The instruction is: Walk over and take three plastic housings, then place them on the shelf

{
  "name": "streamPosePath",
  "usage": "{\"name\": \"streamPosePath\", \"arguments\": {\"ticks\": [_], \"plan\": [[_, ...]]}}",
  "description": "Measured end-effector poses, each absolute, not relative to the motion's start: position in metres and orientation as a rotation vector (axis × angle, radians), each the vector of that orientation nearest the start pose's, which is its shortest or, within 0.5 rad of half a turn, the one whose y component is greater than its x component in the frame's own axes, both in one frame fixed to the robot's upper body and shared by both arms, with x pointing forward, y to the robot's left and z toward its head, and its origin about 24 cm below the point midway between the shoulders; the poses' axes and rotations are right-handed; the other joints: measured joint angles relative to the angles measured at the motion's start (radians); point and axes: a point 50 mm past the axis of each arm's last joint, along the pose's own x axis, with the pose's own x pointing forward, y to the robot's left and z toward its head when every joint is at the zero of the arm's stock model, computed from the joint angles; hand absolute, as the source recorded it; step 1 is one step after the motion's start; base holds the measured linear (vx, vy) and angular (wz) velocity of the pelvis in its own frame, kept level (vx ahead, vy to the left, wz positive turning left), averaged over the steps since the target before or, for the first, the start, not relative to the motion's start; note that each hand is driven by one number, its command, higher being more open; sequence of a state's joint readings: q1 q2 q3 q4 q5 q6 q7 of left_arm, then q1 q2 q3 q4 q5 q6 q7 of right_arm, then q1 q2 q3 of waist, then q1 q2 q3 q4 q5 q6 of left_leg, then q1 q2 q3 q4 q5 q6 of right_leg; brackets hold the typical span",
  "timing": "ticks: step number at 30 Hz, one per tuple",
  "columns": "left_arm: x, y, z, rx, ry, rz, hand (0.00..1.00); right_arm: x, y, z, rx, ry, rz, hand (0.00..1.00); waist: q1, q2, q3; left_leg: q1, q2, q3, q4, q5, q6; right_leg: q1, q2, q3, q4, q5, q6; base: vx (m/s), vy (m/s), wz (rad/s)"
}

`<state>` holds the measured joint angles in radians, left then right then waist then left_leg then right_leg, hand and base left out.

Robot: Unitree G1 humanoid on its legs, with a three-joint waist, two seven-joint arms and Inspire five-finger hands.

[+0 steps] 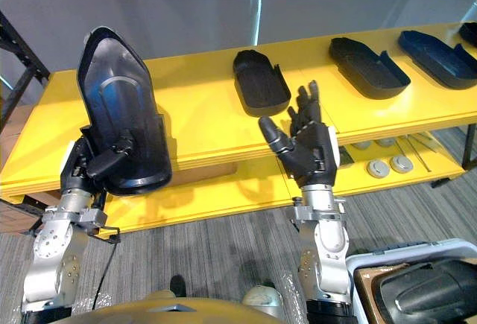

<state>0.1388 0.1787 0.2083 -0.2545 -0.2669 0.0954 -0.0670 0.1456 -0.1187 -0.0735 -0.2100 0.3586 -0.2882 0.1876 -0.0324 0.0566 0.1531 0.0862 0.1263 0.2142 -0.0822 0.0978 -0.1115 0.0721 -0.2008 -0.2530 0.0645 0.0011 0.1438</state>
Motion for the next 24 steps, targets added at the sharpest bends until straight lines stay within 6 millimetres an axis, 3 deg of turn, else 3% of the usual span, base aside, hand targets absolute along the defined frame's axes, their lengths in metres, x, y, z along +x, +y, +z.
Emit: {"name": "streamPosePath", "arguments": {"ticks": [9, 14, 19, 24], "plan": [[0.251, 0.268, 0.070, -0.012, -0.003, 0.303, 0.00, 0.219, -0.177, 0.081, 0.148, -0.300, 0.213, 1.00, -0.026, 0.023, -0.008, -0.008, -0.001, 0.032, 0.000, 0.000, 0.000, -0.030, 0.001, 0.038, -0.009, 0.015, -0.001, -0.01, 0.010, -0.11], [0.268, 0.284, 0.059, -0.114, 0.096, 0.329, 0.00, 0.215, -0.162, 0.071, 0.147, -0.233, 0.335, 1.00, -0.034, 0.044, -0.005, -0.007, -0.001, 0.038, 0.000, 0.001, 0.001, -0.031, 0.002, 0.042, -0.014, 0.021, -0.001, -0.01, 0.005, -0.04], [0.269, 0.287, 0.033, -0.250, 0.221, 0.311, 0.00, 0.211, -0.142, 0.063, 0.173, -0.180, 0.430, 1.00, -0.052, 0.050, -0.006, -0.006, -0.001, 0.041, 0.000, 0.001, 0.001, -0.034, 0.002, 0.049, -0.013, 0.021, 0.000, 0.00, 0.002, -0.01], [0.284, 0.285, 0.031, -0.312, 0.238, 0.287, 0.00, 0.210, -0.136, 0.059, 0.156, -0.138, 0.490, 1.00, -0.052, 0.066, -0.007, -0.006, -0.004, 0.050, 0.000, 0.002, 0.003, -0.041, 0.000, 0.061, -0.008, 0.022, 0.000, -0.02, 0.012, -0.05]]}}
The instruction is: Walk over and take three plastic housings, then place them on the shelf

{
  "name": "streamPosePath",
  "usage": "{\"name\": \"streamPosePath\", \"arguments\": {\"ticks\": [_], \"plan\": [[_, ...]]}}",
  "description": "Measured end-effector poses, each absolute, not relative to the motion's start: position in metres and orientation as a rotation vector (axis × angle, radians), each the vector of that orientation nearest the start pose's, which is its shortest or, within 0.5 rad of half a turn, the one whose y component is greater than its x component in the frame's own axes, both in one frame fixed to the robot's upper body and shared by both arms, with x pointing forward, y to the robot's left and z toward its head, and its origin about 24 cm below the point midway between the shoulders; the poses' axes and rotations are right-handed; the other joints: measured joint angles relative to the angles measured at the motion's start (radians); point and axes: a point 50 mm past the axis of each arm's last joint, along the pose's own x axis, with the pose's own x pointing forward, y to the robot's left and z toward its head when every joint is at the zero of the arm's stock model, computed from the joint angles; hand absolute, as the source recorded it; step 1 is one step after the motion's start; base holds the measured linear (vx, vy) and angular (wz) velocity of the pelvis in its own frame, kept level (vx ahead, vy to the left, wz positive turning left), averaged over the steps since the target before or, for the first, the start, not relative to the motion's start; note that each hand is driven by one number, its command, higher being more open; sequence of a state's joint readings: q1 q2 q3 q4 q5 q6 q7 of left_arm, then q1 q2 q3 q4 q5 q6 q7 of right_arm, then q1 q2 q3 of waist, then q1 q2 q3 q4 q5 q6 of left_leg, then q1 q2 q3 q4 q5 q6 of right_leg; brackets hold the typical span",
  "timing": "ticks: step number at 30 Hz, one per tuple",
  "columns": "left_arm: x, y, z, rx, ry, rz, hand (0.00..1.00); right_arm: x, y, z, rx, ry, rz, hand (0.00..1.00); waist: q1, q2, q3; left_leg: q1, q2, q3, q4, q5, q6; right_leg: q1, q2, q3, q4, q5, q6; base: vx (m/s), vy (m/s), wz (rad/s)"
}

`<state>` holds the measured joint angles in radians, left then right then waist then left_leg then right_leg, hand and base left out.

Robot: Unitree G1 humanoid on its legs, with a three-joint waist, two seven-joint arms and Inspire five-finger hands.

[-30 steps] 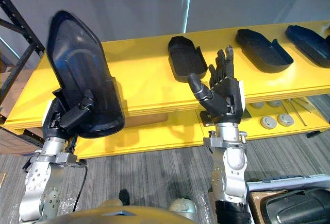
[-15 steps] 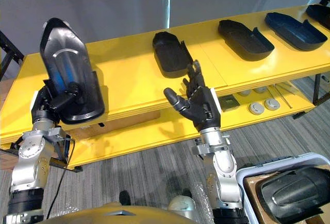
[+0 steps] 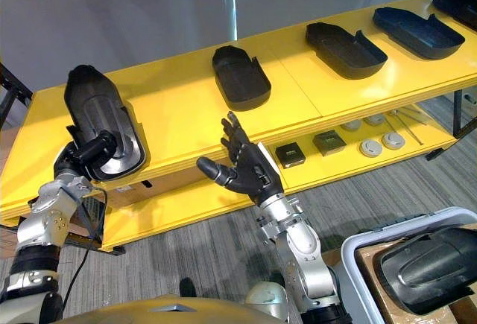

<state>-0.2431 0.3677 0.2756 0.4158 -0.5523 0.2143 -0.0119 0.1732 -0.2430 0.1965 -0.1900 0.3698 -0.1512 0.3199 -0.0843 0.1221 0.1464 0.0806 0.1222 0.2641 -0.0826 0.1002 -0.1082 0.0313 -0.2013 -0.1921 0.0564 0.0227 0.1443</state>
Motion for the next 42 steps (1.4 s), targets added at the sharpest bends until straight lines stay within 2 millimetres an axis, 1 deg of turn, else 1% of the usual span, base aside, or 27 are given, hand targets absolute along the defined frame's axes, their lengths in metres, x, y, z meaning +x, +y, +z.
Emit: {"name": "streamPosePath", "arguments": {"ticks": [2, 4, 7, 12, 15, 16, 20, 23, 26, 30, 32, 34, 36, 37, 38, 39, 40, 41, 42], "plan": [[0.291, 0.282, 0.031, -0.313, 0.242, 0.281, 0.00, 0.210, -0.134, 0.058, 0.162, -0.129, 0.496, 1.00, -0.004, 0.011, 0.005, -0.002, -0.002, 0.007, 0.000, 0.002, 0.002, -0.012, -0.002, 0.006, 0.010, -0.001, 0.000, -0.04, 0.015, -0.07], [0.295, 0.278, 0.033, -0.309, 0.241, 0.270, 0.00, 0.210, -0.133, 0.057, 0.170, -0.123, 0.502, 1.00, -0.009, 0.017, 0.008, -0.003, -0.004, 0.010, 0.000, 0.002, 0.003, -0.016, -0.005, 0.009, 0.013, -0.001, 0.000, -0.03, 0.012, -0.06], [0.301, 0.273, 0.036, -0.293, 0.238, 0.254, 0.00, 0.210, -0.130, 0.058, 0.173, -0.125, 0.515, 1.00, -0.019, 0.014, 0.012, -0.006, -0.005, 0.016, 0.000, 0.002, 0.003, -0.023, -0.005, 0.019, 0.016, -0.001, -0.001, -0.02, 0.015, -0.06], [0.321, 0.271, 0.060, -0.254, 0.189, 0.249, 0.00, 0.216, -0.124, 0.068, 0.169, -0.168, 0.532, 1.00, -0.031, 0.006, 0.053, -0.027, -0.005, 0.022, 0.000, 0.009, 0.007, -0.058, -0.006, 0.031, 0.034, 0.001, 0.001, -0.03, 0.010, -0.03], [0.325, 0.270, 0.066, -0.251, 0.186, 0.244, 0.00, 0.216, -0.124, 0.068, 0.170, -0.167, 0.524, 1.00, -0.034, 0.008, 0.061, -0.027, -0.006, 0.028, 0.000, 0.012, 0.008, -0.064, -0.006, 0.036, 0.039, 0.002, 0.003, 0.00, 0.006, -0.05], [0.326, 0.270, 0.067, -0.248, 0.188, 0.241, 1.00, 0.217, -0.124, 0.068, 0.170, -0.167, 0.523, 1.00, -0.035, 0.008, 0.061, -0.027, -0.006, 0.028, 0.000, 0.012, 0.008, -0.064, -0.006, 0.036, 0.039, 0.002, 0.003, 0.00, 0.000, 0.00], [0.328, 0.268, 0.068, -0.240, 0.192, 0.230, 1.00, 0.217, -0.125, 0.069, 0.170, -0.169, 0.506, 1.00, -0.038, 0.009, 0.063, -0.023, -0.005, 0.028, 0.000, 0.011, 0.007, -0.064, -0.006, 0.036, 0.046, 0.001, 0.001, 0.00, 0.000, 0.00], [0.331, 0.272, 0.071, -0.230, 0.209, 0.239, 1.00, 0.217, -0.123, 0.069, 0.171, -0.172, 0.509, 1.00, -0.041, 0.006, 0.070, -0.020, -0.005, 0.031, 0.000, 0.011, 0.007, -0.062, -0.006, 0.037, 0.047, 0.001, 0.001, -0.01, 0.002, -0.01], [0.333, 0.280, 0.073, -0.214, 0.216, 0.293, 1.00, 0.217, -0.122, 0.070, 0.173, -0.174, 0.516, 1.00, -0.053, -0.002, 0.078, -0.018, -0.004, 0.035, 0.000, 0.011, 0.007, -0.062, -0.006, 0.045, 0.046, 0.000, 0.000, -0.04, 0.009, -0.04], [0.339, 0.283, 0.076, -0.167, 0.229, 0.345, 1.00, 0.216, -0.120, 0.070, 0.175, -0.173, 0.517, 1.00, -0.054, -0.007, 0.081, -0.016, -0.003, 0.037, -0.001, 0.009, 0.005, -0.062, -0.005, 0.048, 0.046, 0.000, -0.001, -0.01, 0.003, -0.01], [0.340, 0.285, 0.077, -0.144, 0.238, 0.381, 1.00, 0.216, -0.119, 0.070, 0.176, -0.172, 0.514, 1.00, -0.056, -0.007, 0.082, -0.014, -0.003, 0.039, -0.001, 0.004, -0.002, -0.062, -0.004, 0.051, 0.046, 0.000, -0.001, -0.01, 0.005, -0.04], [0.341, 0.285, 0.076, -0.142, 0.243, 0.400, 1.00, 0.216, -0.119, 0.071, 0.149, -0.180, 0.500, 1.00, -0.056, -0.009, 0.083, -0.008, -0.002, 0.041, -0.001, 0.004, -0.002, -0.058, -0.003, 0.052, 0.046, 0.000, -0.001, 0.00, -0.001, -0.04], [0.343, 0.286, 0.078, -0.111, 0.247, 0.418, 1.00, 0.216, -0.119, 0.074, 0.017, -0.229, 0.474, 1.00, -0.055, -0.014, 0.086, -0.001, 0.001, 0.042, -0.001, 0.004, -0.002, -0.050, -0.001, 0.051, 0.044, 0.000, 0.000, 0.00, 0.000, 0.00], [0.344, 0.286, 0.080, -0.110, 0.239, 0.429, 1.00, 0.216, -0.119, 0.081, -0.066, -0.275, 0.456, 1.00, -0.056, -0.019, 0.089, 0.000, 0.004, 0.042, -0.001, 0.004, -0.001, -0.049, 0.001, 0.051, 0.043, 0.001, 0.000, 0.00, 0.000, 0.00], [0.345, 0.287, 0.082, -0.106, 0.226, 0.435, 1.00, 0.216, -0.119, 0.091, -0.095, -0.330, 0.442, 1.00, -0.055, -0.023, 0.092, 0.000, 0.004, 0.042, 0.000, 0.006, 0.000, -0.049, 0.004, 0.050, 0.042, 0.002, 0.001, 0.00, 0.000, 0.00], [0.345, 0.287, 0.083, -0.103, 0.219, 0.440, 1.00, 0.215, -0.118, 0.096, -0.090, -0.360, 0.437, 1.00, -0.055, -0.024, 0.093, 0.000, 0.005, 0.042, 0.000, 0.006, 0.000, -0.048, 0.006, 0.050, 0.042, 0.002, 0.001, 0.00, 0.000, 0.00], [0.345, 0.287, 0.084, -0.098, 0.214, 0.448, 1.00, 0.214, -0.117, 0.106, -0.082, -0.409, 0.431, 1.00, -0.056, -0.026, 0.094, 0.001, 0.006, 0.042, 0.000, 0.006, 0.000, -0.048, 0.007, 0.050, 0.041, 0.002, 0.000, 0.01, -0.012, -0.03], [0.345, 0.287, 0.085, -0.092, 0.207, 0.457, 1.00, 0.213, -0.116, 0.122, -0.078, -0.496, 0.432, 1.00, -0.057, -0.026, 0.094, 0.003, 0.008, 0.044, 0.000, 0.006, 0.000, -0.046, 0.010, 0.050, 0.037, 0.006, -0.001, 0.01, -0.011, -0.04], [0.345, 0.288, 0.085, -0.073, 0.207, 0.460, 1.00, 0.214, -0.116, 0.127, -0.078, -0.527, 0.434, 1.00, -0.057, -0.027, 0.094, 0.004, 0.008, 0.045, 0.000, 0.007, 0.000, -0.044, 0.010, 0.050, 0.035, 0.008, -0.001, 0.01, -0.011, -0.05]]}}
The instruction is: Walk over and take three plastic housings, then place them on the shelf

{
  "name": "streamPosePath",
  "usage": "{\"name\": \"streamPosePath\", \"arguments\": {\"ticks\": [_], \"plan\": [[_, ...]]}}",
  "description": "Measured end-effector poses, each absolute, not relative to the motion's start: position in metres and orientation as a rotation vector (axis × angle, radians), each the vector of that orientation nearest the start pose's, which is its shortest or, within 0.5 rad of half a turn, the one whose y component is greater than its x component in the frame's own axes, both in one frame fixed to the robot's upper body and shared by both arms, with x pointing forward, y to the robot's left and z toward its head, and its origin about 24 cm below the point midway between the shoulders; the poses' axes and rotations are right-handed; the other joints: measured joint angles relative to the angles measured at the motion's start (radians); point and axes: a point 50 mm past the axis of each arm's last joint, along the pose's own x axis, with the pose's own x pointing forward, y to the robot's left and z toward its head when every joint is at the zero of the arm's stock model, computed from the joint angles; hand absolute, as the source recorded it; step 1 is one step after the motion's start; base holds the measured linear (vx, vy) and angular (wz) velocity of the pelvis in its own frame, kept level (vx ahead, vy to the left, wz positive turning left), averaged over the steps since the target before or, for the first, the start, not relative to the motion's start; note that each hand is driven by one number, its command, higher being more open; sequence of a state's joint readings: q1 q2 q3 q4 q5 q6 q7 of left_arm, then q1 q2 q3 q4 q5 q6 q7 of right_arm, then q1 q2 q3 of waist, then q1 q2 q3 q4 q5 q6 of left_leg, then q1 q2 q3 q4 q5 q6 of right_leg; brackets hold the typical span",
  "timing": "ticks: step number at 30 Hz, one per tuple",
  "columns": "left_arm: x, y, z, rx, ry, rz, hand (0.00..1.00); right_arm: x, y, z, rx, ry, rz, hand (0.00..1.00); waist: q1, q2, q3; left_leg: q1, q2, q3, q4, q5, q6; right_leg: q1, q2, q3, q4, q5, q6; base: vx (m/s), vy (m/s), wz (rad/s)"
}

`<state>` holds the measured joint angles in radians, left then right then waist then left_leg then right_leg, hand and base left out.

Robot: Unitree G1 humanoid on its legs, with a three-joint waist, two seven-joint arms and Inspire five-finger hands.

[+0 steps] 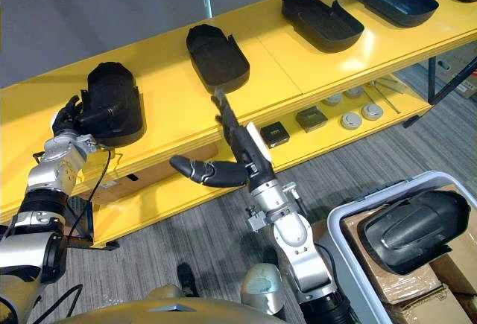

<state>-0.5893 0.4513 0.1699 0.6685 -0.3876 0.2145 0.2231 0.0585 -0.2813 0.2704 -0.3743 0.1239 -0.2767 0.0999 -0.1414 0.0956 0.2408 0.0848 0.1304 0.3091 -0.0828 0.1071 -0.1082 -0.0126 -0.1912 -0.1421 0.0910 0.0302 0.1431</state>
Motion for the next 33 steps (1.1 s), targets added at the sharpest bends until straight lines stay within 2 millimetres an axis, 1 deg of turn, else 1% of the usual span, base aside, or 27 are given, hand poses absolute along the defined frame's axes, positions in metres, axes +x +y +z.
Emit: {"name": "streamPosePath", "arguments": {"ticks": [2, 6, 8, 11, 13, 16, 18, 20, 22, 23, 25, 26, 27, 28, 29, 30, 32, 33], "plan": [[0.345, 0.285, 0.086, -0.010, 0.210, 0.451, 1.00, 0.215, -0.117, 0.142, -0.081, -0.613, 0.433, 1.00, -0.001, -0.001, 0.000, 0.011, 0.001, 0.000, 0.000, -0.001, -0.001, 0.017, 0.001, -0.004, -0.010, 0.002, 0.001, 0.00, 0.000, 0.00], [0.347, 0.280, 0.089, 0.040, 0.196, 0.424, 1.00, 0.215, -0.119, 0.143, -0.067, -0.619, 0.437, 1.00, 0.001, -0.003, 0.000, 0.012, 0.001, -0.007, 0.000, -0.002, -0.002, 0.030, 0.002, -0.014, -0.026, 0.007, 0.001, 0.00, -0.002, 0.05], [0.347, 0.278, 0.096, 0.041, 0.172, 0.397, 1.00, 0.214, -0.118, 0.142, -0.053, -0.611, 0.457, 1.00, 0.004, -0.003, 0.000, 0.012, 0.001, -0.009, 0.000, -0.002, -0.002, 0.036, 0.003, -0.017, -0.035, 0.012, 0.001, 0.00, 0.001, 0.04], [0.350, 0.270, 0.113, 0.046, 0.107, 0.318, 1.00, 0.215, -0.117, 0.140, -0.053, -0.601, 0.474, 1.00, 0.014, -0.005, -0.001, 0.019, 0.001, -0.015, -0.001, -0.002, -0.002, 0.051, 0.003, -0.025, -0.043, 0.016, 0.000, 0.00, 0.001, 0.04], [0.350, 0.269, 0.123, 0.069, 0.069, 0.286, 1.00, 0.215, -0.115, 0.136, -0.047, -0.583, 0.490, 1.00, 0.019, -0.005, -0.001, 0.028, 0.001, -0.015, -0.001, -0.002, -0.002, 0.061, 0.003, -0.026, -0.045, 0.016, 0.000, 0.00, 0.000, 0.00], [0.348, 0.269, 0.146, 0.115, -0.021, 0.252, 1.00, 0.217, -0.112, 0.127, -0.013, -0.538, 0.527, 1.00, 0.028, -0.005, -0.003, 0.029, 0.002, -0.023, -0.001, -0.002, -0.002, 0.074, 0.003, -0.037, -0.056, 0.019, -0.001, -0.01, 0.005, 0.07], [0.345, 0.272, 0.157, 0.181, -0.070, 0.268, 1.00, 0.217, -0.108, 0.123, -0.009, -0.517, 0.559, 1.00, 0.031, -0.004, -0.007, 0.030, 0.002, -0.032, -0.002, -0.002, -0.002, 0.085, 0.003, -0.049, -0.062, 0.020, -0.001, -0.01, 0.004, 0.12], [0.337, 0.282, 0.170, 0.266, -0.132, 0.308, 1.00, 0.214, -0.101, 0.119, 0.033, -0.489, 0.629, 1.00, 0.041, -0.003, -0.024, 0.028, 0.002, -0.040, -0.002, -0.001, -0.002, 0.096, 0.003, -0.065, -0.078, 0.024, -0.001, 0.01, 0.003, 0.11], [0.335, 0.284, 0.179, 0.276, -0.176, 0.319, 1.00, 0.213, -0.098, 0.117, 0.047, -0.467, 0.673, 1.00, 0.057, -0.004, -0.036, 0.028, 0.002, -0.052, -0.002, -0.001, -0.002, 0.104, 0.003, -0.075, -0.080, 0.024, -0.002, 0.02, -0.001, 0.17], [0.329, 0.286, 0.187, 0.274, -0.225, 0.334, 1.00, 0.212, -0.094, 0.115, 0.043, -0.448, 0.712, 1.00, 0.069, -0.006, -0.047, 0.024, 0.002, -0.061, -0.002, -0.001, -0.002, 0.108, 0.003, -0.085, -0.082, 0.024, -0.002, 0.03, -0.001, 0.23], [0.315, 0.290, 0.194, 0.301, -0.303, 0.366, 1.00, 0.209, -0.088, 0.109, 0.052, -0.409, 0.766, 1.00, 0.083, -0.010, -0.069, 0.016, 0.001, -0.079, -0.002, 0.000, -0.003, 0.119, 0.003, -0.107, -0.095, 0.024, -0.002, 0.03, -0.004, 0.30], [0.303, 0.292, 0.196, 0.303, -0.347, 0.387, 1.00, 0.209, -0.085, 0.103, 0.078, -0.373, 0.795, 1.00, 0.091, -0.012, -0.088, 0.008, 0.001, -0.095, -0.002, 0.001, -0.004, 0.123, 0.003, -0.124, -0.099, 0.023, -0.004, 0.04, -0.012, 0.34], [0.296, 0.293, 0.196, 0.304, -0.370, 0.398, 1.00, 0.209, -0.084, 0.100, 0.090, -0.351, 0.807, 1.00, 0.097, -0.014, -0.095, 0.006, 0.000, -0.102, -0.002, 0.002, -0.005, 0.127, 0.003, -0.131, -0.101, 0.022, -0.004, 0.04, -0.014, 0.34], [0.283, 0.294, 0.196, 0.307, -0.410, 0.420, 1.00, 0.210, -0.084, 0.094, 0.109, -0.317, 0.820, 1.00, 0.113, -0.016, -0.102, 0.007, -0.001, -0.114, -0.002, 0.002, -0.005, 0.140, 0.003, -0.146, -0.108, 0.021, -0.005, 0.03, -0.016, 0.33], [0.266, 0.293, 0.193, 0.286, -0.454, 0.438, 1.00, 0.212, -0.084, 0.088, 0.133, -0.280, 0.831, 1.00, 0.125, -0.019, -0.109, 0.005, -0.002, -0.128, -0.002, 0.003, -0.006, 0.151, 0.003, -0.161, -0.112, 0.021, -0.005, 0.01, -0.010, 0.31], [0.257, 0.292, 0.190, 0.266, -0.473, 0.445, 1.00, 0.212, -0.085, 0.086, 0.142, -0.263, 0.834, 1.00, 0.134, -0.021, -0.112, 0.006, -0.003, -0.134, -0.002, 0.003, -0.006, 0.156, 0.002, -0.168, -0.113, 0.020, -0.006, 0.00, -0.011, 0.32], [0.219, 0.276, 0.167, 0.137, -0.504, 0.467, 1.00, 0.213, -0.085, 0.077, 0.148, -0.216, 0.836, 1.00, 0.167, -0.029, -0.135, -0.006, -0.005, -0.161, -0.005, 0.005, -0.007, 0.165, 0.002, -0.195, -0.116, 0.015, -0.007, -0.01, -0.013, 0.33], [0.210, 0.271, 0.159, 0.108, -0.498, 0.474, 1.00, 0.213, -0.085, 0.076, 0.148, -0.213, 0.835, 1.00, 0.173, -0.031, -0.136, -0.007, -0.005, -0.169, -0.005, 0.005, -0.007, 0.169, 0.002, -0.204, -0.116, 0.012, -0.008, -0.01, -0.017, 0.39]]}}
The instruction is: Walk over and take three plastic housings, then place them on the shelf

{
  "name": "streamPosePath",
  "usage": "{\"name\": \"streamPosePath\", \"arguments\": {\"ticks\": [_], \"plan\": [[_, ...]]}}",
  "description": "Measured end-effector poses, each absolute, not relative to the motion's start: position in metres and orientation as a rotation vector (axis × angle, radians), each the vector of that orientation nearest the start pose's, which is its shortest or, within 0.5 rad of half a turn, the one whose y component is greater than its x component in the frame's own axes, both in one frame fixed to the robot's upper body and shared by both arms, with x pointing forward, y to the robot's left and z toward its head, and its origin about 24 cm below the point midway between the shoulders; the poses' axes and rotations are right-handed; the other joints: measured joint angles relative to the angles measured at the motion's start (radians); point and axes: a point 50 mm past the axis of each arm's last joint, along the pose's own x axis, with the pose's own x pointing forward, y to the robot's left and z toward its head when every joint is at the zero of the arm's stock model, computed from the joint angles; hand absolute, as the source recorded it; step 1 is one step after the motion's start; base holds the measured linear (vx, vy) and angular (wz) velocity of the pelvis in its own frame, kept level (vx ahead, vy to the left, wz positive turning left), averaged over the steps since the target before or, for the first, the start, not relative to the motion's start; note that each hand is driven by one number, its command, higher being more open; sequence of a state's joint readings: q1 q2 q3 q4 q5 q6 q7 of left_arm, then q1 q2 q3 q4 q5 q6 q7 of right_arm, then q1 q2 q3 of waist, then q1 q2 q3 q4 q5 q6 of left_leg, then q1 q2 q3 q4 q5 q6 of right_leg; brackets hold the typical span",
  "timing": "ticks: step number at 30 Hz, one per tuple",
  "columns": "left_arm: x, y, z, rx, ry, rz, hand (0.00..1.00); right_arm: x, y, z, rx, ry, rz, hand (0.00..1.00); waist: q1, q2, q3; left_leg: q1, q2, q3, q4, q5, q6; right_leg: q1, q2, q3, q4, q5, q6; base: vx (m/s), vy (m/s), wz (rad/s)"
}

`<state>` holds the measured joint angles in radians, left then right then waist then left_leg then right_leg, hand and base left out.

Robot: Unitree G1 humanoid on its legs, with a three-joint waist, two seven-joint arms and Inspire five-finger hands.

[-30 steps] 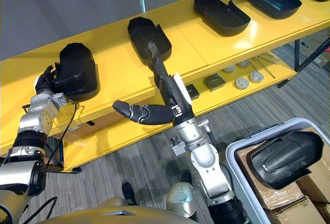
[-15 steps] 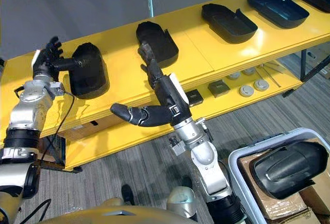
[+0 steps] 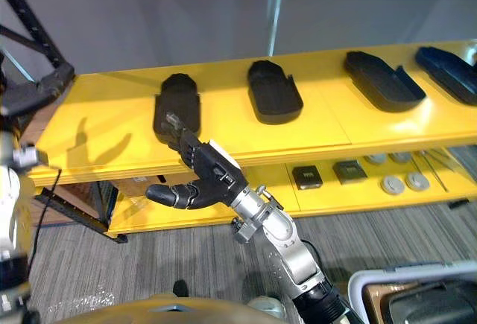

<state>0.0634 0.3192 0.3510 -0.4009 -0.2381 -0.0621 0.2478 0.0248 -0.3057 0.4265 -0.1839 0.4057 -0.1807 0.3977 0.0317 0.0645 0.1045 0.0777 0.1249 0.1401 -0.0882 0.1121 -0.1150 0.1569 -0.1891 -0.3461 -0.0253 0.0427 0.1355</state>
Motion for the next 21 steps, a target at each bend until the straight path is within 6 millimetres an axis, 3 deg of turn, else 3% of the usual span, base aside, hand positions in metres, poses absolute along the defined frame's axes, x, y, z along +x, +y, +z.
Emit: {"name": "streamPosePath", "arguments": {"ticks": [2, 4, 8, 13, 21], "plan": [[0.177, 0.255, 0.123, 0.015, -0.385, 0.515, 1.00, 0.215, -0.082, 0.072, 0.165, -0.201, 0.824, 1.00, 0.030, -0.009, -0.006, -0.003, 0.000, -0.023, 0.000, -0.001, -0.007, 0.007, 0.001, -0.026, 0.004, -0.013, -0.004, -0.04, -0.015, 0.31], [0.161, 0.249, 0.099, -0.015, -0.271, 0.532, 1.00, 0.216, -0.079, 0.070, 0.185, -0.193, 0.813, 1.00, 0.039, -0.017, -0.010, -0.012, 0.002, -0.033, -0.001, 0.001, -0.004, 0.009, 0.002, -0.043, 0.006, -0.024, -0.001, -0.07, -0.020, 0.28], [0.145, 0.235, 0.076, -0.125, -0.155, 0.425, 1.00, 0.220, -0.078, 0.059, 0.203, -0.150, 0.749, 1.00, 0.055, -0.035, -0.022, -0.040, 0.008, -0.033, -0.001, 0.020, -0.001, 0.001, 0.004, -0.073, 0.004, -0.024, 0.000, -0.05, -0.006, 0.25], [0.141, 0.228, 0.071, -0.207, -0.148, 0.352, 1.00, 0.226, -0.078, 0.045, 0.182, -0.088, 0.641, 1.00, 0.073, -0.049, -0.030, -0.043, 0.008, -0.035, -0.001, 0.023, 0.000, 0.001, 0.004, -0.078, 0.005, -0.023, 0.001, 0.00, -0.001, 0.02], [0.143, 0.222, 0.075, -0.261, -0.212, 0.290, 1.00, 0.256, -0.085, 0.038, 0.038, -0.063, 0.487, 1.00, 0.079, -0.047, -0.029, -0.056, 0.007, -0.049, -0.001, 0.038, 0.000, 0.004, 0.006, -0.094, 0.007, -0.018, -0.002, 0.02, -0.016, 0.06]]}}
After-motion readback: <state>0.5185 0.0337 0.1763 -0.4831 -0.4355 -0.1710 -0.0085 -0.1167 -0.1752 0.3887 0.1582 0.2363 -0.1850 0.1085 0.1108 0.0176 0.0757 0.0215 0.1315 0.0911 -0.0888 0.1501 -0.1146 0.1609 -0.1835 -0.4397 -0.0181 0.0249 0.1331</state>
